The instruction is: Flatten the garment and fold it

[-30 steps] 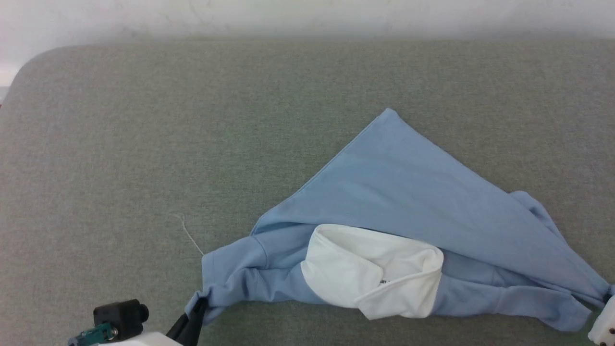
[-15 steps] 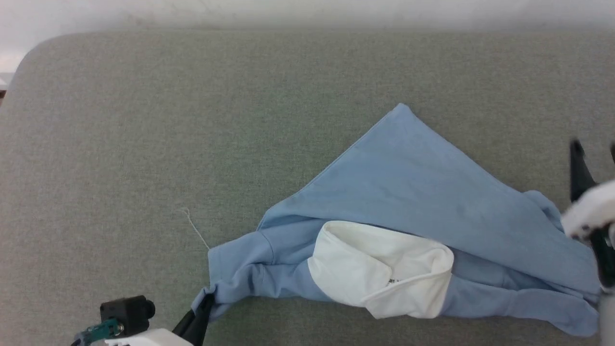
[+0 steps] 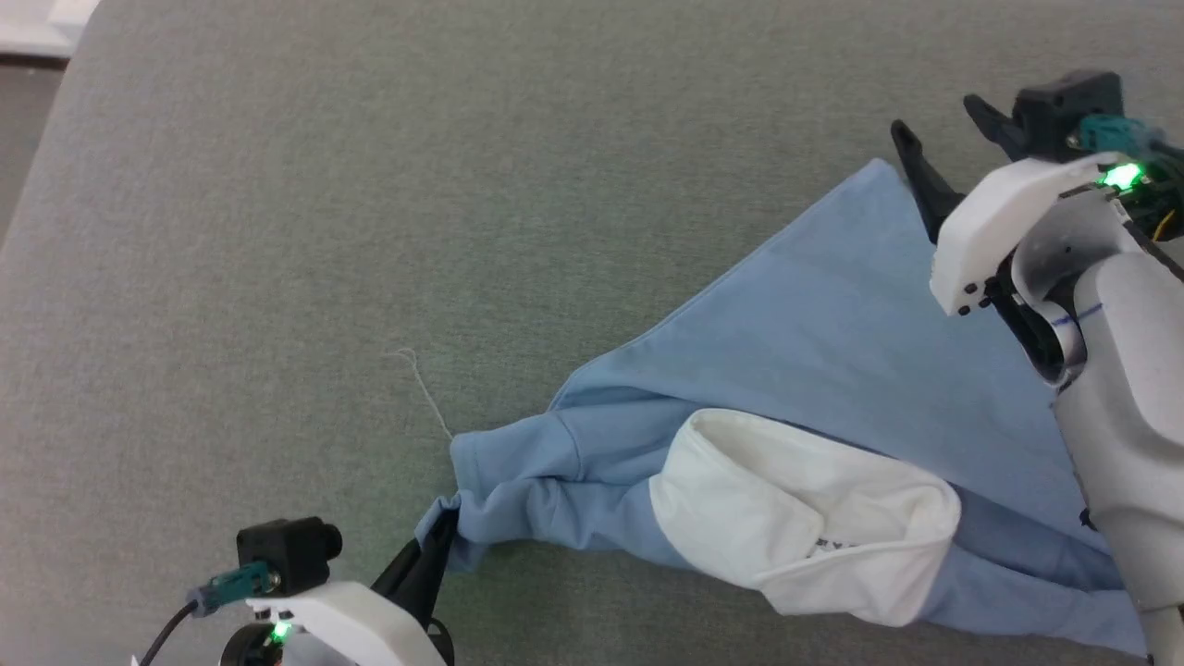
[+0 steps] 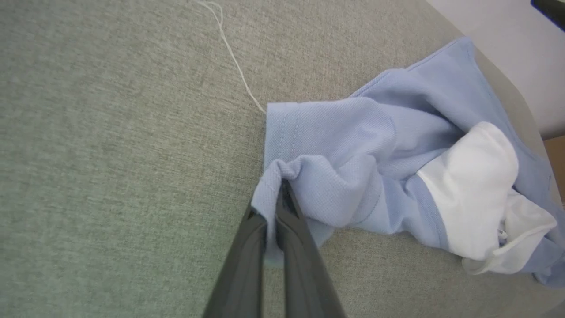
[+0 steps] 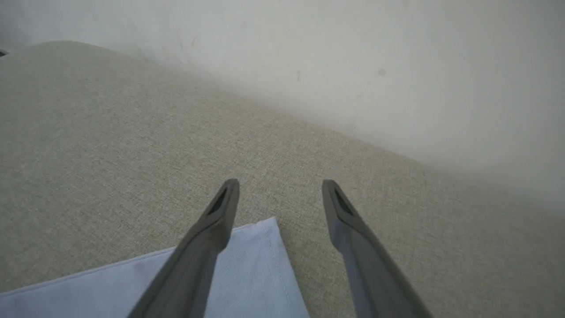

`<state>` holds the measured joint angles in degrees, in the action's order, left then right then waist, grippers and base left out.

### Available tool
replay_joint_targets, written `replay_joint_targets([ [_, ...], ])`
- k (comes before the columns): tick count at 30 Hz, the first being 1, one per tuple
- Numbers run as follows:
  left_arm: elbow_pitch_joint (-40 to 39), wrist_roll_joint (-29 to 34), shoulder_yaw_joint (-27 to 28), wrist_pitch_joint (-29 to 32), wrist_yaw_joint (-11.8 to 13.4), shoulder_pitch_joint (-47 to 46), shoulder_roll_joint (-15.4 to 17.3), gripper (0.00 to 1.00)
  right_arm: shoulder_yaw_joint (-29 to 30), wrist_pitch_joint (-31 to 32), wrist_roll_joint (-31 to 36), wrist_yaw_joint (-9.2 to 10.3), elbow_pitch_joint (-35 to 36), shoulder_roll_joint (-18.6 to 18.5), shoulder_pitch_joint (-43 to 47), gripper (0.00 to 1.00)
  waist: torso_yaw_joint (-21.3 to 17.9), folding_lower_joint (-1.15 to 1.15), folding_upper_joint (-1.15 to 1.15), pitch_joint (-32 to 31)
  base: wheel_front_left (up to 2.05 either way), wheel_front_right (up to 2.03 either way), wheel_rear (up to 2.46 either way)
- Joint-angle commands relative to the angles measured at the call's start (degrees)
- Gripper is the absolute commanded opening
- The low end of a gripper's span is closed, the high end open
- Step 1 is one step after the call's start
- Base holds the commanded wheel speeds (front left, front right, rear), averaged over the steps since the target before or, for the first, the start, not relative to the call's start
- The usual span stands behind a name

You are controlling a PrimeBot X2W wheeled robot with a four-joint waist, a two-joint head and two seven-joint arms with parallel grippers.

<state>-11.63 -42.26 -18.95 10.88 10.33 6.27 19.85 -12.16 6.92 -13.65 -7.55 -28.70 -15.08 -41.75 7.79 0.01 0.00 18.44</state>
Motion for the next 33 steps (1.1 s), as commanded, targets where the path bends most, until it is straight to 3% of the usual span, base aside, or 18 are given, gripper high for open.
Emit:
replay_joint_targets([
  [1,0.68,0.11,-0.3,-0.69,-0.61,-1.3,-0.5,0.0,-1.55,2.09,-1.09,0.06,-2.18,-0.67,-1.95,1.0,3.32,-0.01,0.0,3.11,0.0,0.0,0.0],
  [7,3.18,-0.09,-1.26,-2.07,-1.96,-3.06,-1.94,0.0,-4.74,14.08,-2.41,0.06,-10.7,-2.04,-7.76,1.0,5.87,-0.01,0.0,5.58,0.0,0.0,0.0],
  [12,4.98,-0.34,-1.76,-2.96,-2.95,-4.18,-2.75,0.0,-3.98,23.83,-0.24,0.06,-15.59,-2.05,-10.38,1.0,6.96,-0.01,0.0,6.29,0.0,0.0,0.0],
  [13,5.31,-0.4,-1.78,-3.1,-3.07,-4.27,-2.82,0.0,-3.59,26.29,0.53,0.06,-16.53,-1.95,-10.54,0.95,7.03,-0.01,0.0,6.22,0.0,0.0,0.0],
  [14,5.6,-0.48,-1.79,-3.22,-3.16,-4.32,-2.88,0.0,-3.26,28.41,1.32,0.06,-17.07,-1.81,-10.67,0.4,7.05,-0.01,0.0,6.12,0.0,0.0,0.0],
  [16,6.1,-0.63,-1.73,-3.42,-3.27,-4.29,-2.92,0.0,-2.06,31.14,2.93,0.06,-17.29,-1.44,-10.64,0.0,6.93,-0.01,0.0,5.72,0.0,0.0,0.0],
  [18,6.52,-0.78,-1.69,-3.55,-3.31,-4.09,-2.88,0.0,-0.87,31.95,4.22,0.06,-16.5,-0.9,-9.95,0.0,6.62,-0.01,0.0,5.01,0.0,0.0,0.0],
  [21,6.88,-0.88,-1.64,-3.66,-3.43,-3.89,-2.66,0.0,1.87,28.33,5.6,0.06,-13.59,-0.08,-7.79,0.0,5.95,-0.01,0.0,3.52,0.0,0.0,0.0],
  [29,6.22,-0.98,-0.7,-3.45,-2.59,-1.63,-0.9,0.0,8.47,6.56,6.5,0.06,-2.3,3.13,4.47,0.0,2.15,-0.01,0.0,-2.33,0.0,0.0,0.0],
  [33,5.19,-0.67,-0.04,-3.61,-1.92,-0.7,0.05,0.0,12.3,-0.44,5.66,0.06,2.39,4.17,12.27,0.0,0.19,-0.01,0.0,-5.19,0.0,0.0,0.0],
])
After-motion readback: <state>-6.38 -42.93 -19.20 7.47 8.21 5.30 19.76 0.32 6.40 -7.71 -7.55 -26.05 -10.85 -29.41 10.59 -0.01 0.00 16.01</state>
